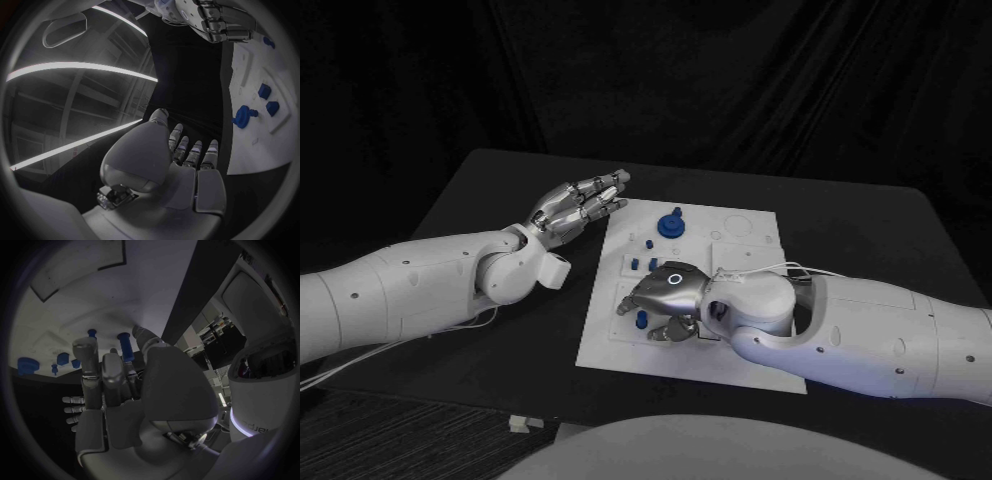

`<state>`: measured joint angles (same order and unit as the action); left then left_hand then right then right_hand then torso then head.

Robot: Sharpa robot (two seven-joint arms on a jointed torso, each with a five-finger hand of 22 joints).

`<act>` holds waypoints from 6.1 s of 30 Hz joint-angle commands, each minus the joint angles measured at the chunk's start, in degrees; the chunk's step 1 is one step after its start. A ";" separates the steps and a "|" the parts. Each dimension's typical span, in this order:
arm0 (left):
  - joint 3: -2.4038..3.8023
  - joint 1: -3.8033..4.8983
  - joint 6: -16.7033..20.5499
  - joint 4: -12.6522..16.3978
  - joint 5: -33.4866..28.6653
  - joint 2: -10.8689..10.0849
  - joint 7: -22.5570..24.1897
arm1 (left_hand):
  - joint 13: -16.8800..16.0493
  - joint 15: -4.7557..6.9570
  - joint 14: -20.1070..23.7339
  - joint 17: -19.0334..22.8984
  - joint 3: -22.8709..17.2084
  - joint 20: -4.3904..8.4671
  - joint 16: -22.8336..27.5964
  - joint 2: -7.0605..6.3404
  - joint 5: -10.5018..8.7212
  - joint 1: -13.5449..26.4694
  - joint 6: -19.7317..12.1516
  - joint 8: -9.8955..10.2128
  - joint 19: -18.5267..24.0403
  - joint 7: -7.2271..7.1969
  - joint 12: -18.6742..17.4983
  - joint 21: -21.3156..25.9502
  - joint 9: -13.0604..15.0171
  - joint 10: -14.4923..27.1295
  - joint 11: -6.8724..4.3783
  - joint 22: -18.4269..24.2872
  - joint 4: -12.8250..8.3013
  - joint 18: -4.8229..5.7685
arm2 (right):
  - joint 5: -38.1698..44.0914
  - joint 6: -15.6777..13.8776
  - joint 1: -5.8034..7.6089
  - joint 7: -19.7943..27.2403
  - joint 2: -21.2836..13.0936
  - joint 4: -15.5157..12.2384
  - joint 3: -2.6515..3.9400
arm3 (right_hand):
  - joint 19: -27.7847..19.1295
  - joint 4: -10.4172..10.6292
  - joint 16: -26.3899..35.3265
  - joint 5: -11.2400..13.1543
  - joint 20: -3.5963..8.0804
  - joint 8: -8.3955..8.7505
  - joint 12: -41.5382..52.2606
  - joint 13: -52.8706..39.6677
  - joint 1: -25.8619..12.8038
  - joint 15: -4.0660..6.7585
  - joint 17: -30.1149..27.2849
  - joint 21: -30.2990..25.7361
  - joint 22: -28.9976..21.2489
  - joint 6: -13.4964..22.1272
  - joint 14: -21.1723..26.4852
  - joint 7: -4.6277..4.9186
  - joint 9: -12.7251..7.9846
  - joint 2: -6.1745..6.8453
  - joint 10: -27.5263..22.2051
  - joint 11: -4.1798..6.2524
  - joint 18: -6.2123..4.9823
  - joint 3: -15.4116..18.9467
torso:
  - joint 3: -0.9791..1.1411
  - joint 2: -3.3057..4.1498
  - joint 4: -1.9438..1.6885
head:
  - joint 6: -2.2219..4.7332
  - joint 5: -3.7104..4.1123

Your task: Assemble the parts on the task board

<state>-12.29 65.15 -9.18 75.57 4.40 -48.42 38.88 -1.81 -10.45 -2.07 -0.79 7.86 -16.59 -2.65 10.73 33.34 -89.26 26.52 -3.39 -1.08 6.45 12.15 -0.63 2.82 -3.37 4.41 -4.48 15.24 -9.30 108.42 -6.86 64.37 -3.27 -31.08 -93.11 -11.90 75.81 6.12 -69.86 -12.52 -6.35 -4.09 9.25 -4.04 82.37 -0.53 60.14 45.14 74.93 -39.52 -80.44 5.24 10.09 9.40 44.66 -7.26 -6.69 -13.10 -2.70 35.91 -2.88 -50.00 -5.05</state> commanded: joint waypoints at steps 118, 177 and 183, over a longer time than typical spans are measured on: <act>0.05 -0.68 -1.34 0.05 -0.29 -0.33 2.41 | 0.01 -0.59 0.38 -0.04 -1.90 -0.18 -0.19 0.78 0.35 -0.84 0.45 -0.37 -0.15 0.81 -0.31 -0.20 0.01 0.44 1.36 0.17 0.07 -0.39 | -29.36 13.93 4.04 -27.07 -20.82 -3.98 -0.01 | 9.60 10.65 -20.14 0.42 6.47 -11.52 80.75 -85.96 -31.64 7.14 29.86 35.59 11.93 -33.58 -9.56 -5.46 18.11 -2.51 45.34 10.98 4.35 7.32 | -0.02 -0.03 0.08 | 0.00 2.44; 0.05 -0.73 -2.27 -0.13 -0.29 -0.19 1.08 | -0.03 -0.93 0.23 -0.11 -2.57 -0.22 -0.45 0.85 0.54 -1.19 0.61 -0.45 -0.23 1.08 -0.10 -0.24 0.06 0.41 1.68 0.06 -0.22 -0.30 | -60.48 -3.21 2.97 -27.54 -18.42 -5.09 -0.02 | 7.21 6.73 -20.14 -24.84 5.48 -15.22 80.75 -85.96 -29.40 6.03 29.86 27.81 9.75 -18.30 -9.56 -3.56 41.70 -4.21 45.34 9.51 2.82 0.86 | -0.03 -0.02 0.10 | 0.00 2.11; 0.05 -0.73 -2.39 -0.12 -0.29 -0.21 0.93 | -0.03 -0.93 0.23 -0.11 -2.57 -0.22 -0.45 0.85 0.54 -1.19 0.61 -0.45 -0.23 1.08 -0.10 -0.24 0.06 0.41 1.68 0.06 -0.22 -0.30 | -58.86 -2.20 2.60 -28.20 -17.40 -4.47 -0.02 | 7.00 7.07 -20.14 -20.93 5.33 -14.98 80.75 -85.96 -29.56 5.90 29.86 26.95 9.51 -17.91 -9.56 -3.39 41.50 -4.81 45.34 9.35 2.66 2.26 | -0.05 -0.06 0.09 | 0.00 2.05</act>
<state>-12.29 64.48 -10.65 75.29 4.40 -48.68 38.88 -1.80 -11.08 -1.87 -0.85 5.73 -16.59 -2.89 11.38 33.56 -89.92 27.32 -3.65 -1.08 7.49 12.15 -0.63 2.91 -2.96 5.64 -4.35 15.01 -9.30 47.42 -9.76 67.15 -29.54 -48.60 -97.67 -11.94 83.10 13.15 -89.85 -33.87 -0.93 -19.27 89.86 -74.92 52.80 5.96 74.91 72.48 74.94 -57.81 -84.00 1.77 51.63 5.08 83.99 2.37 -3.14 -11.08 -2.72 35.86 -2.80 -50.01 -2.91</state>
